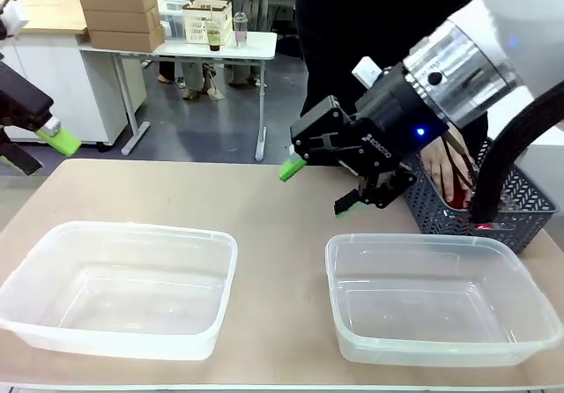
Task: Sort the waste into each basket.
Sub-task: Pick up the Organizing box on the left side of the table and lift it.
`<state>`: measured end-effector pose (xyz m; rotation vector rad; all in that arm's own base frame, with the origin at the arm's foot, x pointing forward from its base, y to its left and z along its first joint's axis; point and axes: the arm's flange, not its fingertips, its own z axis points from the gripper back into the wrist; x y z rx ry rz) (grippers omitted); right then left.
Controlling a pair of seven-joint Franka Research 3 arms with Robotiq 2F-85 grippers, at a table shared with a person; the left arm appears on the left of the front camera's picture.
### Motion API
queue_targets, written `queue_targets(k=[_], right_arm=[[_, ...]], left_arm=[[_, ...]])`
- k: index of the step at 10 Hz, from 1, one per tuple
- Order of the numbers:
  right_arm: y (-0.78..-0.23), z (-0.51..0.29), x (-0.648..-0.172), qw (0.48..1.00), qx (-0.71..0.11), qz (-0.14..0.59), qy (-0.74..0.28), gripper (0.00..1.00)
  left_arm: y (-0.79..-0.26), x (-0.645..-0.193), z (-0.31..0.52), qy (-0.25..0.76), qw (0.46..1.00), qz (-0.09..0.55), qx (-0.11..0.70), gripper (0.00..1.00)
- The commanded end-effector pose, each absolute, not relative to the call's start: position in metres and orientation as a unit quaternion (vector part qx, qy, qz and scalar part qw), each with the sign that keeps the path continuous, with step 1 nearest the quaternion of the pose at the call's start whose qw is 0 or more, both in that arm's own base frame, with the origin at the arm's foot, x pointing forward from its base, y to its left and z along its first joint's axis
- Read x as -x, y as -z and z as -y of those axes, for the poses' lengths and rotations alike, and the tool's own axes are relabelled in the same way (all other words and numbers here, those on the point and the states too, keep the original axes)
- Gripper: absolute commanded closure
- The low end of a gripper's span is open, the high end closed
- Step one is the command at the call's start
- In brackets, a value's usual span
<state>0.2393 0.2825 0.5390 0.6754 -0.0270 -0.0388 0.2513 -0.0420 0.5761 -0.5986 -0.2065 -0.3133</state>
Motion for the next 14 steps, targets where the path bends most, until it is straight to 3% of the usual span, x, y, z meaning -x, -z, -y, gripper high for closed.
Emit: queue_targets(k=[1,4,6,7,8,9,11,13,14], right_arm=[[-0.535,-0.312,-0.251,0.949,-0.311,0.009,0.046,0.00],[-0.499,-0.391,-0.297,0.963,-0.258,-0.026,0.066,0.00],[-0.459,-0.446,-0.320,0.980,-0.177,-0.053,0.071,0.00],[-0.438,-0.469,-0.327,0.988,-0.116,-0.077,0.063,0.00],[-0.428,-0.467,-0.333,0.990,-0.082,-0.099,0.066,0.00],[-0.440,-0.429,-0.302,0.979,-0.188,-0.055,0.056,0.00],[-0.440,-0.429,-0.302,0.979,-0.188,-0.055,0.056,0.00],[-0.416,-0.453,-0.308,0.987,-0.089,-0.091,0.094,0.00],[-0.410,-0.457,-0.300,0.984,-0.080,-0.110,0.112,0.00]], left_arm=[[-0.558,-0.249,0.029,0.138,0.967,0.083,0.196,0.00],[-0.482,-0.207,0.005,0.133,0.978,-0.022,0.161,0.00],[-0.448,-0.169,-0.016,0.084,0.991,-0.052,0.094,0.00],[-0.443,-0.160,-0.026,0.053,0.997,-0.029,0.053,0.00],[-0.448,-0.167,-0.034,0.001,0.997,0.022,0.069,0.00],[-0.513,-0.212,-0.029,0.082,0.992,-0.046,0.084,0.00],[-0.513,-0.212,-0.029,0.082,0.992,-0.046,0.084,0.00],[-0.517,-0.209,-0.030,0.076,0.993,-0.036,0.077,0.00],[-0.495,-0.214,-0.030,0.046,0.998,-0.019,0.040,0.00]])
